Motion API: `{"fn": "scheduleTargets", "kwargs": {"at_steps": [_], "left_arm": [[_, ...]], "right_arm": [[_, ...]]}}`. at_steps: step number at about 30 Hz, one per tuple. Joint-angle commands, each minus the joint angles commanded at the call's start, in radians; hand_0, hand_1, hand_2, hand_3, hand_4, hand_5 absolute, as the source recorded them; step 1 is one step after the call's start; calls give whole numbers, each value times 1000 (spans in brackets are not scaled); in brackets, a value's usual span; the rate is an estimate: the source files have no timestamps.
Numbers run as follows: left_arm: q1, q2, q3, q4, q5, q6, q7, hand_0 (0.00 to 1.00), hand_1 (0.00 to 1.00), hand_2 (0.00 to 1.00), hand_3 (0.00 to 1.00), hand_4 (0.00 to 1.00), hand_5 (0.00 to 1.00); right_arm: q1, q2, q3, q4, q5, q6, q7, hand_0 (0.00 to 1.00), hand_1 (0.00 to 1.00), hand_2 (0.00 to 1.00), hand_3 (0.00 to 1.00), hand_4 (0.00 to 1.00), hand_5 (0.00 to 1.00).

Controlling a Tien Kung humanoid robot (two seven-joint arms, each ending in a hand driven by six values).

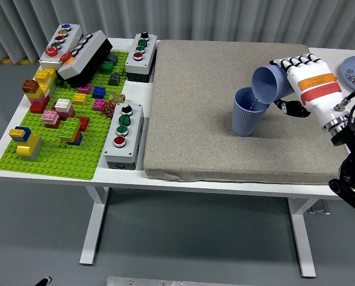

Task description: Pick cup pour cup place

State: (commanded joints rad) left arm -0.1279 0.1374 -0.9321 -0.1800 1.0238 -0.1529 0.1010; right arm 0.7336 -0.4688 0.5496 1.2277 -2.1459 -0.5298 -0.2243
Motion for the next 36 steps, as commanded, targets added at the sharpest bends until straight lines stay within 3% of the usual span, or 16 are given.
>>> {"fn": "scheduleTargets", "kwargs": {"at_steps": [36], "left_arm": [[-3,0,3,0,-2,0,-1,825,783,840,761,573,998]], "right_arm": [[13,-6,-11,10,-36,-20,-47,804,635,551,601,711,232]]}}
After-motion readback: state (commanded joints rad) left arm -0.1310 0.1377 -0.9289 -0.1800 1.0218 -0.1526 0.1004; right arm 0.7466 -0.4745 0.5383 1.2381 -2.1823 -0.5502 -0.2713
